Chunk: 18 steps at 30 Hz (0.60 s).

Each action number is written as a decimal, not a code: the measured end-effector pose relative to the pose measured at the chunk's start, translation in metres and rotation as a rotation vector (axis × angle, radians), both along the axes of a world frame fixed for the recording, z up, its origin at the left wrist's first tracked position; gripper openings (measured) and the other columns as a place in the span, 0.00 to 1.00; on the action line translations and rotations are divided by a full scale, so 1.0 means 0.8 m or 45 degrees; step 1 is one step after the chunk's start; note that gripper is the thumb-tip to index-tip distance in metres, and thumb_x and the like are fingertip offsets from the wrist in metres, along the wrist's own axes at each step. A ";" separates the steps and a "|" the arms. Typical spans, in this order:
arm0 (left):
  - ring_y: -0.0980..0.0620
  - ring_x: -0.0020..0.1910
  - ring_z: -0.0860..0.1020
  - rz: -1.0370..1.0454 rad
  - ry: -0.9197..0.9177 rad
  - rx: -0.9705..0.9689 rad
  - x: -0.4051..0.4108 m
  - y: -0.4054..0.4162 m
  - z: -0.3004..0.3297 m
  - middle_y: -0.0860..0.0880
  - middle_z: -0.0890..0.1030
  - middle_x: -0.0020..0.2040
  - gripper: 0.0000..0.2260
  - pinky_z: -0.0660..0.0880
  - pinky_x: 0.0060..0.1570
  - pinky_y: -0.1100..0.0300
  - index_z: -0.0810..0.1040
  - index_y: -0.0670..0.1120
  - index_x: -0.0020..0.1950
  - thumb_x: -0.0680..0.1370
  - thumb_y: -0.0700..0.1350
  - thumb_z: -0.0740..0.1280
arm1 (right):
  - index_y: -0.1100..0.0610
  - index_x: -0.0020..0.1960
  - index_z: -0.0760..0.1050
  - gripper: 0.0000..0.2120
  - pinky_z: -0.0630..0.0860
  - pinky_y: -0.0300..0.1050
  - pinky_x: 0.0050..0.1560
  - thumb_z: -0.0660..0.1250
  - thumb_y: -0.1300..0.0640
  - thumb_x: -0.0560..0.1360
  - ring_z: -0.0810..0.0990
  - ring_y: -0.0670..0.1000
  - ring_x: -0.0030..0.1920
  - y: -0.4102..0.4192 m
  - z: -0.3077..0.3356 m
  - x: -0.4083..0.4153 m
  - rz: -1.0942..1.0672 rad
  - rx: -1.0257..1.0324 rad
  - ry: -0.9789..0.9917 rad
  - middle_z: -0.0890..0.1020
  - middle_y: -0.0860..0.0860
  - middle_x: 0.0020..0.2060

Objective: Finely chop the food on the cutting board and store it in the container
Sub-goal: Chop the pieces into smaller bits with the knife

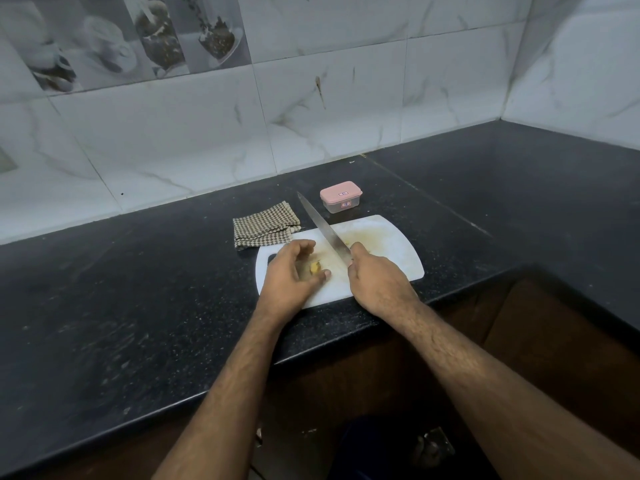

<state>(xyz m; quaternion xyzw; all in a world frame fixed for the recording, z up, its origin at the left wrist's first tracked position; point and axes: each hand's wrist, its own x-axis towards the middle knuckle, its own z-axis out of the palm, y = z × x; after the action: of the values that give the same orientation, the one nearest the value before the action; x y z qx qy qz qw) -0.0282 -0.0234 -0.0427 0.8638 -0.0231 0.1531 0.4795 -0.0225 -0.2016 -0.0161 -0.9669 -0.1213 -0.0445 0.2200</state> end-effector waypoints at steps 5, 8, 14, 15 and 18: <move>0.56 0.49 0.80 0.099 -0.027 0.044 0.000 -0.003 0.001 0.54 0.83 0.48 0.09 0.78 0.52 0.61 0.82 0.52 0.51 0.74 0.41 0.78 | 0.56 0.65 0.65 0.11 0.66 0.45 0.31 0.53 0.55 0.84 0.74 0.47 0.33 0.000 0.003 0.000 0.001 -0.008 0.016 0.76 0.49 0.34; 0.57 0.46 0.81 0.100 0.013 0.002 -0.001 -0.001 0.002 0.55 0.85 0.45 0.07 0.78 0.50 0.62 0.84 0.52 0.49 0.75 0.41 0.78 | 0.55 0.65 0.65 0.11 0.67 0.44 0.30 0.53 0.55 0.85 0.74 0.46 0.33 0.000 0.005 -0.002 0.000 -0.014 0.020 0.76 0.48 0.34; 0.59 0.46 0.83 0.152 -0.023 0.082 -0.003 -0.004 0.004 0.56 0.86 0.46 0.08 0.80 0.52 0.61 0.87 0.48 0.52 0.74 0.43 0.78 | 0.54 0.66 0.64 0.11 0.69 0.46 0.33 0.53 0.55 0.84 0.75 0.47 0.35 0.004 0.010 -0.007 -0.015 -0.022 0.032 0.76 0.48 0.35; 0.59 0.46 0.82 0.163 -0.031 0.096 -0.003 -0.005 0.005 0.56 0.86 0.46 0.07 0.80 0.52 0.61 0.87 0.47 0.52 0.74 0.44 0.79 | 0.54 0.66 0.64 0.11 0.68 0.45 0.33 0.53 0.55 0.84 0.75 0.47 0.35 0.005 0.012 -0.009 -0.018 -0.032 0.041 0.76 0.48 0.36; 0.60 0.46 0.83 0.152 -0.041 0.079 -0.005 -0.006 0.006 0.56 0.86 0.46 0.05 0.81 0.54 0.60 0.88 0.47 0.48 0.73 0.43 0.79 | 0.54 0.66 0.64 0.11 0.70 0.48 0.36 0.53 0.58 0.83 0.77 0.50 0.38 0.007 0.017 -0.014 -0.024 -0.068 0.060 0.76 0.49 0.38</move>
<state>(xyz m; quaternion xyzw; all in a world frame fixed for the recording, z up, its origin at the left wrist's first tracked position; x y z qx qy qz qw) -0.0325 -0.0283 -0.0378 0.8755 0.0162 0.1945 0.4421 -0.0341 -0.1956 -0.0029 -0.9743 -0.1083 -0.0205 0.1965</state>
